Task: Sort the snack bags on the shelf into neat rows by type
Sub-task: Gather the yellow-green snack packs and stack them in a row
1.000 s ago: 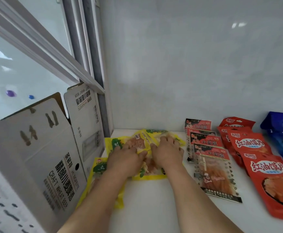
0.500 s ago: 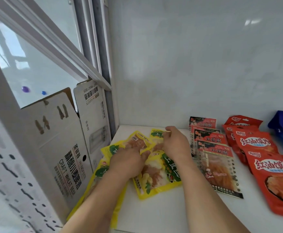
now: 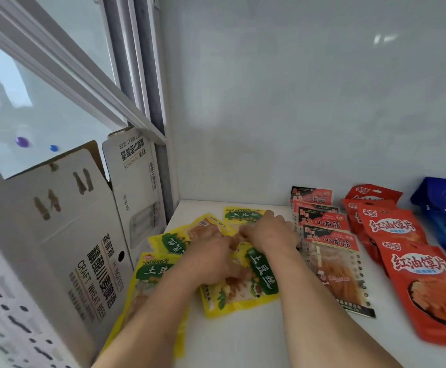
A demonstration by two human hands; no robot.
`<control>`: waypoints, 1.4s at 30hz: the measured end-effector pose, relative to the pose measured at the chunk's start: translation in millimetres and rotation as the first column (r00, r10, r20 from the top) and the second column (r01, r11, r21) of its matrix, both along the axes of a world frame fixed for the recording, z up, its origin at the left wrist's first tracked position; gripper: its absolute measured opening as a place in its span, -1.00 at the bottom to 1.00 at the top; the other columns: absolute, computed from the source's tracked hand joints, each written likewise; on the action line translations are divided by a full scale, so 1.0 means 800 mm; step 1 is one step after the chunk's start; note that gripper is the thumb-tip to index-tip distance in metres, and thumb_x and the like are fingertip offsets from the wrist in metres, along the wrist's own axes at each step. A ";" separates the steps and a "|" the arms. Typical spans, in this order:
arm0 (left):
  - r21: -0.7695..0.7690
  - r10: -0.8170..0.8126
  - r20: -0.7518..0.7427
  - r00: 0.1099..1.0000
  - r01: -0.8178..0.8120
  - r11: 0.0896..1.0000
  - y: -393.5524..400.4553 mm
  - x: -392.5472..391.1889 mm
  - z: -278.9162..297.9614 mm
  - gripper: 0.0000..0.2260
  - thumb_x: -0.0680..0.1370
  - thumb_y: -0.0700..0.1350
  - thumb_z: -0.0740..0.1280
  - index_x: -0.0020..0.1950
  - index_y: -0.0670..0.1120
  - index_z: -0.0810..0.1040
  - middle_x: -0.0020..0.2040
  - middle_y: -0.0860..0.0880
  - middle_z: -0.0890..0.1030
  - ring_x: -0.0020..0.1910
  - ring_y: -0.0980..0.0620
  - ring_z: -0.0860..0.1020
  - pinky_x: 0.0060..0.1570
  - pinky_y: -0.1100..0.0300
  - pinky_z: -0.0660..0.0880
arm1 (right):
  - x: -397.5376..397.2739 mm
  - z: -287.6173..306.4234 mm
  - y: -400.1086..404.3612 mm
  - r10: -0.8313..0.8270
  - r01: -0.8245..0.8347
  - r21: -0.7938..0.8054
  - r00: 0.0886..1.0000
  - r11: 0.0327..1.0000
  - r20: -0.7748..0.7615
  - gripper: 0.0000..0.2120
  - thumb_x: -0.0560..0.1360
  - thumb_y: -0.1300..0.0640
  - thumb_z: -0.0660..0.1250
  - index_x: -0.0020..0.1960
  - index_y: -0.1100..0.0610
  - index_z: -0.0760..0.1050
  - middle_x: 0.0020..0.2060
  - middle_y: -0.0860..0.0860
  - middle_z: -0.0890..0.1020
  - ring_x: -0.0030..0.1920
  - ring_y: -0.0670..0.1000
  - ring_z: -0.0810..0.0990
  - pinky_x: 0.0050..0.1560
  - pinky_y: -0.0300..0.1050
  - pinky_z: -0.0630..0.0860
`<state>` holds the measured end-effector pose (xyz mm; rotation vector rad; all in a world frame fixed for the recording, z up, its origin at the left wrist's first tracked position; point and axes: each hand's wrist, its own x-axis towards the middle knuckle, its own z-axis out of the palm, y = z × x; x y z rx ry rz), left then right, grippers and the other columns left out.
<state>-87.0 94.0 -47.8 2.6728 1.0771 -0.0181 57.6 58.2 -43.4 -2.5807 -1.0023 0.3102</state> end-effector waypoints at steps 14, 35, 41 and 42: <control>-0.373 0.175 0.410 0.895 -0.011 0.928 0.021 -0.021 0.003 -0.86 0.47 -0.04 0.52 -0.14 -0.02 0.59 -0.16 0.07 0.57 -0.20 0.12 0.52 -0.25 0.23 0.42 | 0.040 0.000 0.026 0.062 0.261 0.470 0.821 0.843 -0.567 -0.59 0.24 0.18 0.56 0.05 0.24 0.58 -0.11 0.19 0.71 -0.11 0.20 0.71 -0.03 0.21 0.66; -0.742 0.691 0.526 0.495 -0.130 0.658 0.057 0.006 -0.004 -0.71 0.35 -0.04 0.44 0.03 -0.08 0.59 -0.05 -0.12 0.73 -0.08 -0.19 0.70 -0.02 -0.21 0.64 | 0.039 0.042 0.024 0.048 0.500 0.513 0.681 0.697 -0.730 -0.57 0.65 0.08 0.24 0.43 0.29 0.36 0.26 0.16 0.54 0.23 0.19 0.54 0.10 -0.06 0.47; -0.703 0.673 0.501 0.544 -0.198 0.684 0.064 0.033 -0.003 -0.66 0.30 0.04 0.36 0.01 -0.07 0.58 -0.02 -0.12 0.70 -0.03 -0.18 0.67 0.06 -0.15 0.62 | 0.026 0.033 0.022 0.008 0.463 0.450 0.690 0.764 -0.724 -0.34 0.67 -0.25 -0.02 0.44 0.27 0.37 0.41 0.21 0.45 0.29 0.21 0.49 0.23 0.03 0.44; -0.685 0.661 0.511 0.549 -0.205 0.699 0.055 0.036 0.006 -0.68 0.32 0.03 0.38 0.01 -0.08 0.58 -0.02 -0.12 0.70 -0.02 -0.18 0.67 0.08 -0.13 0.61 | 0.026 0.032 0.022 0.000 0.454 0.446 0.701 0.771 -0.713 -0.34 0.67 -0.25 -0.02 0.42 0.28 0.39 0.40 0.22 0.45 0.32 0.22 0.48 0.28 0.07 0.44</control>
